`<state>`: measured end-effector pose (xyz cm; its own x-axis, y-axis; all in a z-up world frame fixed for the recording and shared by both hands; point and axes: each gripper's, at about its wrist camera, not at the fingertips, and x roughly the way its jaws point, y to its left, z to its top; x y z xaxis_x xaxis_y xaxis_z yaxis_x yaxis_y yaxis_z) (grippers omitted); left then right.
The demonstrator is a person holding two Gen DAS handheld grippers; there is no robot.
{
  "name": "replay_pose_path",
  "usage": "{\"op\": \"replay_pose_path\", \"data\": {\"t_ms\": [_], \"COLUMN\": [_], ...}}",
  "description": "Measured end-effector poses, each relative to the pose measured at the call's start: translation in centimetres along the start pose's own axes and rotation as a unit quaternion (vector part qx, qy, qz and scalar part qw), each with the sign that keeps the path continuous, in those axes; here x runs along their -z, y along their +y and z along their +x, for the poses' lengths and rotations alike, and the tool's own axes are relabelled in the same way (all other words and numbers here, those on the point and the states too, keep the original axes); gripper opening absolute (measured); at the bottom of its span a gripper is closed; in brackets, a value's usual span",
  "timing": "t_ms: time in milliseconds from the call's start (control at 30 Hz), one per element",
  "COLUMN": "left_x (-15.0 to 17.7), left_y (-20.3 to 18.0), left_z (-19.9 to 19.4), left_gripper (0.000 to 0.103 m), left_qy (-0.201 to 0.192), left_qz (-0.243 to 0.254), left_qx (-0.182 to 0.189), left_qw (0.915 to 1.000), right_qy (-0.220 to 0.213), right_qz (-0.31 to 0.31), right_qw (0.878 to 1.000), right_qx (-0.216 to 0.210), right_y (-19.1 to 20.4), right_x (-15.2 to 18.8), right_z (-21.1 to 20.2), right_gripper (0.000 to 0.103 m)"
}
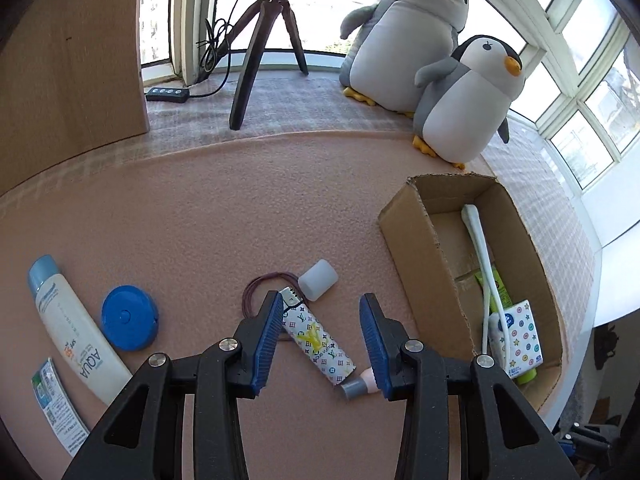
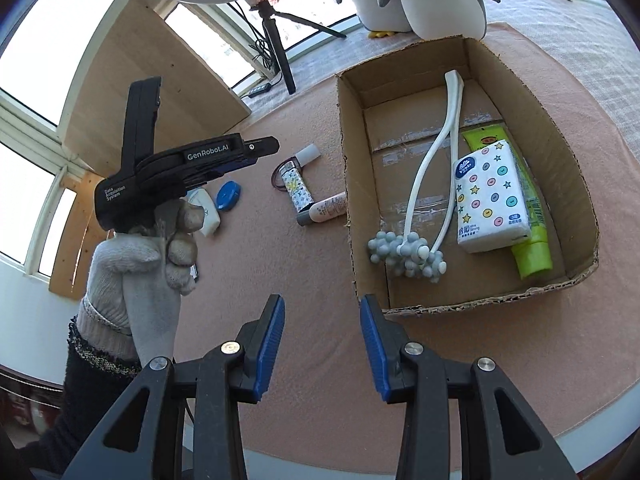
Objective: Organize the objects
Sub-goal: 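Move the left tool down to the purple hair tie and white cap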
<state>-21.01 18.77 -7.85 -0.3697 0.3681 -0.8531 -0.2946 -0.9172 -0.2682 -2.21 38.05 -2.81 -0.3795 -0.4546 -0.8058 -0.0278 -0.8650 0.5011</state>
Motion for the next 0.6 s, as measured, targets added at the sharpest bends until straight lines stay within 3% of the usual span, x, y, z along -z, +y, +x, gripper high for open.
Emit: {"op": "replay_pose_path", "data": {"t_ms": [333, 600], "left_x": [-3.9, -4.3], "left_y": [-0.4, -0.7], "left_z": [6.6, 9.2], "left_gripper": [0.043, 0.037], "left_qy": [0.039, 0.05], "left_qz": [0.003, 0.022], "left_qx": [-0.032, -0.068], "left_qw": [0.9987, 0.9962], "right_qy": [0.023, 0.019], "right_qz": [0.029, 0.057], "right_qw": [0.999, 0.998], "right_qx": [0.009, 0.018], "right_y": [-2.3, -4.3], "right_x": [2.2, 2.7], "right_z": [0.6, -0.1], "right_gripper": [0.036, 0.036]}}
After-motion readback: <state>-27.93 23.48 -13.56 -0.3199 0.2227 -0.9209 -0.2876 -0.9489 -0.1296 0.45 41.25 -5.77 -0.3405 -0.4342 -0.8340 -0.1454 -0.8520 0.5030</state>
